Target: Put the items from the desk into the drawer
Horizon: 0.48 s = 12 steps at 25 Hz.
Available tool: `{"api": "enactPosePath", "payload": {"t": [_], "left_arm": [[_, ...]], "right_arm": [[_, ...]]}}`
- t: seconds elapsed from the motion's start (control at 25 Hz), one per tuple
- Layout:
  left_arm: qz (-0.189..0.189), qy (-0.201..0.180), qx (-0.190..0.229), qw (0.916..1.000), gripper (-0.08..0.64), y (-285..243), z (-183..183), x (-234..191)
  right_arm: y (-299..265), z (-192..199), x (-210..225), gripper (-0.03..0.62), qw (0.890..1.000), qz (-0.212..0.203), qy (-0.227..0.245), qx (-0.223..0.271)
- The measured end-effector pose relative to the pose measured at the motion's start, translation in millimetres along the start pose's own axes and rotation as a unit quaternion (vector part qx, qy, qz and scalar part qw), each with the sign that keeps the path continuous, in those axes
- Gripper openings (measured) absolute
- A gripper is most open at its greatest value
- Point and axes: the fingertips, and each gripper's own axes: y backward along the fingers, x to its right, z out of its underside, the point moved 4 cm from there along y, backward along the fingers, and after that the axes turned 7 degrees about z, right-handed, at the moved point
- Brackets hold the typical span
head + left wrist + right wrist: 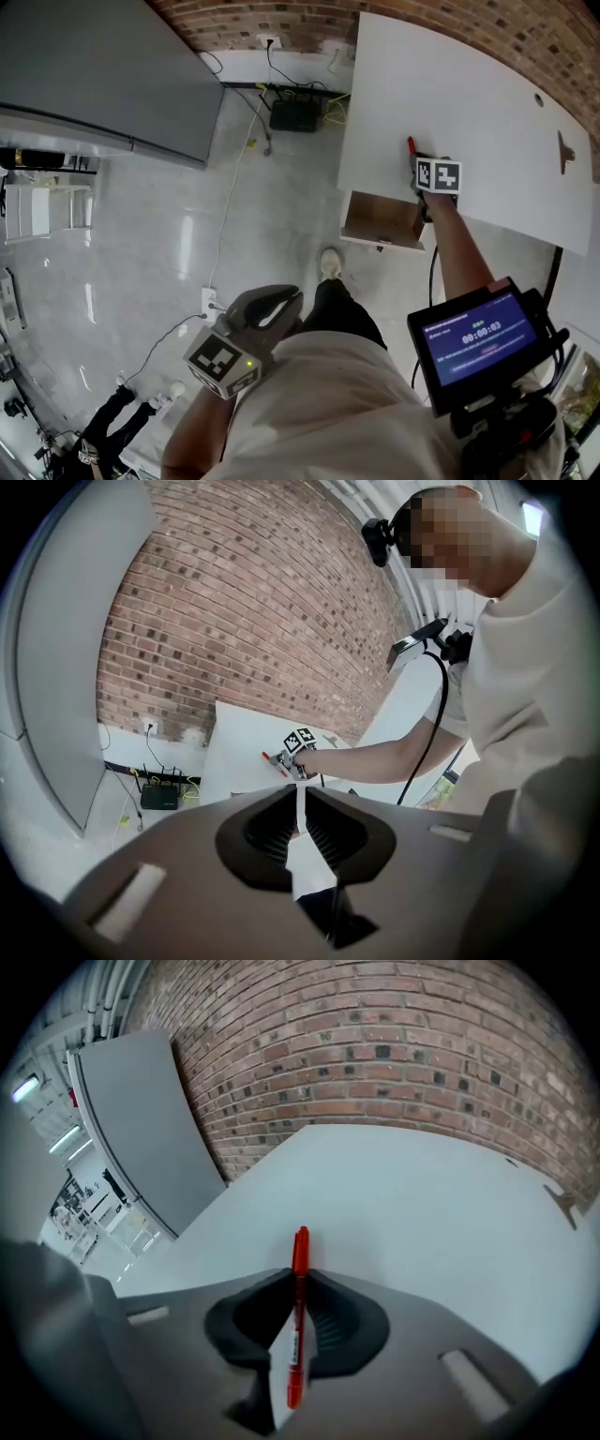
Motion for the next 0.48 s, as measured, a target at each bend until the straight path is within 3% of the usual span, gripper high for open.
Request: {"api": "enactPosePath", "payload": {"t": [0.16,0.32,0.48], "left_arm": [[0.005,0.001,-0.004,1.0000,0.035,-1,-5,0],[0.023,-0.009,-0.002,0.9997,0.035,26,23,14],[0.043,-0.019,-0.007,0.9989,0.035,25,27,14]], "right_arm": [[6,-1,2,0.046,0.998,-0.013,-0.060,0.020],[43,32,-19,0.045,0.993,-0.024,-0.105,0.049],[59,53,-27,0.045,0.988,-0.035,-0.138,0.058]]}}
